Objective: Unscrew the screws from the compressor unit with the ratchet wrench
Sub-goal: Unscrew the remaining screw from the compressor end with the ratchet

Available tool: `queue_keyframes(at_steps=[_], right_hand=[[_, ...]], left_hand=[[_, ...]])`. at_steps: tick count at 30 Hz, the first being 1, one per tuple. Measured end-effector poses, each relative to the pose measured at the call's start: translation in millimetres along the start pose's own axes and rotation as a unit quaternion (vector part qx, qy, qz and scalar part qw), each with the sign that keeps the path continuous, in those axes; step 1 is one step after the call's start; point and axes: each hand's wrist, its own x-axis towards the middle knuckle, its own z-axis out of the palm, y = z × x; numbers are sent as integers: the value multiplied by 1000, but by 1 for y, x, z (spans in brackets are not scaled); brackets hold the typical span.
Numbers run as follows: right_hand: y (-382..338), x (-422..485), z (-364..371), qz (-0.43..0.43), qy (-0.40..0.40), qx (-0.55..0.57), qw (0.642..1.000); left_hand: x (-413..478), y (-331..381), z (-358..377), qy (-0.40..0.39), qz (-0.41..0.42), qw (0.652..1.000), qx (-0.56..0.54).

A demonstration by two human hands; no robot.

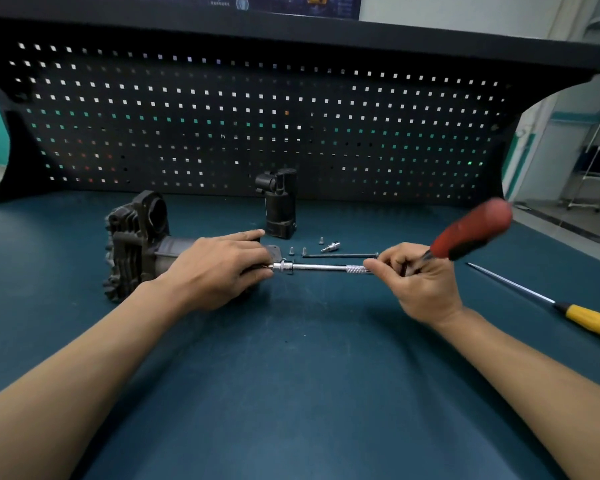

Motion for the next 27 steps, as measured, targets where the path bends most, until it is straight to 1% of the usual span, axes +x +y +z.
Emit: queue_keyframes(at_steps=[3,5,8,10,13,15,17,20,23,24,25,26,27], right_hand=[[4,2,-3,-38,-15,-43,998],[2,1,-3,-21,-23,-40,999],[-2,1,-3,70,-55,-10,996],[-6,4,-5,153,-104,31,982],[-12,16,-11,293,-156,87,939],[-14,22,-12,395,-166,133,893],[-17,23,-12,483,-176,186,837],[-19,24,-13,564,-203,260,757],[-19,27,-15,612,-219,329,685],[-19,27,-16,620,-221,345,670],[-20,25,-16,621,-224,352,663],[-20,24,-18,615,-228,350,669],[-20,23,-19,601,-234,339,685]], left_hand=[[0,-2,0,5,3,1000,3],[0,-2,1,17,8,1000,4],[-1,1,2,33,17,999,10],[-1,2,2,42,23,999,5],[0,1,1,50,25,998,2],[0,0,1,48,24,999,3],[-1,0,3,41,21,999,2],[-1,1,4,44,15,999,-8],[-2,0,3,42,8,999,-20],[-3,0,3,41,8,999,-23],[-3,1,3,41,10,999,-25],[-2,1,3,42,12,999,-26],[-1,1,3,42,13,999,-26]])
